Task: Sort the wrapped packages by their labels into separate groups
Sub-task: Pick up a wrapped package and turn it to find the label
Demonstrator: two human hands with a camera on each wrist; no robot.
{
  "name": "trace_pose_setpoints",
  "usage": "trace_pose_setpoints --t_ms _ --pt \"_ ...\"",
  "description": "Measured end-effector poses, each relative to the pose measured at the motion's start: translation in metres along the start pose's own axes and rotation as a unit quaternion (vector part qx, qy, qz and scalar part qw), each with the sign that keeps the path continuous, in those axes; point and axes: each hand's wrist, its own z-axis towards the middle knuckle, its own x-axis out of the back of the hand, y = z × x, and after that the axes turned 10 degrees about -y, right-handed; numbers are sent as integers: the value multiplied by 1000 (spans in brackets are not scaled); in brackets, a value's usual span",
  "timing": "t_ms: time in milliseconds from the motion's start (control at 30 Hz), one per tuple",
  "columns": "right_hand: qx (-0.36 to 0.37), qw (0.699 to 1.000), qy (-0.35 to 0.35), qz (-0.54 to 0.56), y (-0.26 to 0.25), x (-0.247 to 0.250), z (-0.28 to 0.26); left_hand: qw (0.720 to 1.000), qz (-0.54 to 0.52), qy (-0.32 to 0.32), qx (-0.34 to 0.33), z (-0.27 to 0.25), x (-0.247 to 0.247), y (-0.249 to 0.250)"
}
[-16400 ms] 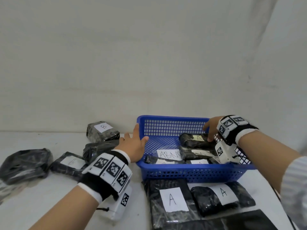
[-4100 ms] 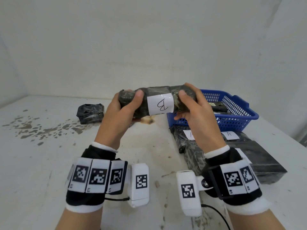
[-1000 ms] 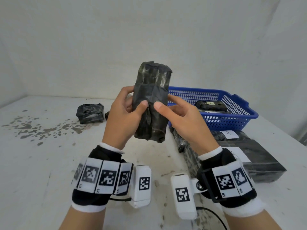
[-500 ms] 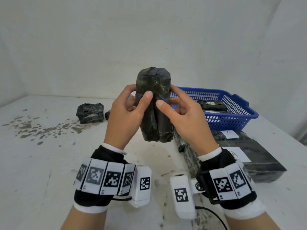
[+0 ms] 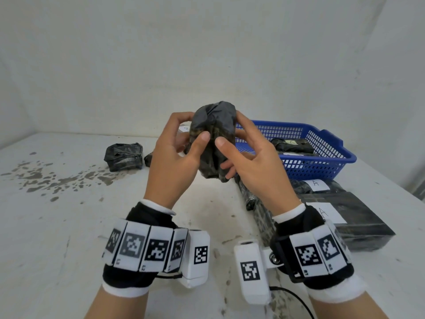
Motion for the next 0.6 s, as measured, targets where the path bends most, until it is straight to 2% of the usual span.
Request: trace_pose_setpoints --t_ms 67,233,367,600 --pt "-3 999 -10 34 0 0 1 1000 1 -8 -1 0 0 1" --pt "-4 996 -12 83 -1 2 3 996 -79 -29 27 -2 2 7" --pt "9 997 -6 78 1 1 2 995 -86 -10 47 -1 1 5" --pt "22 998 5 58 1 1 2 997 -70 -22 26 0 0 3"
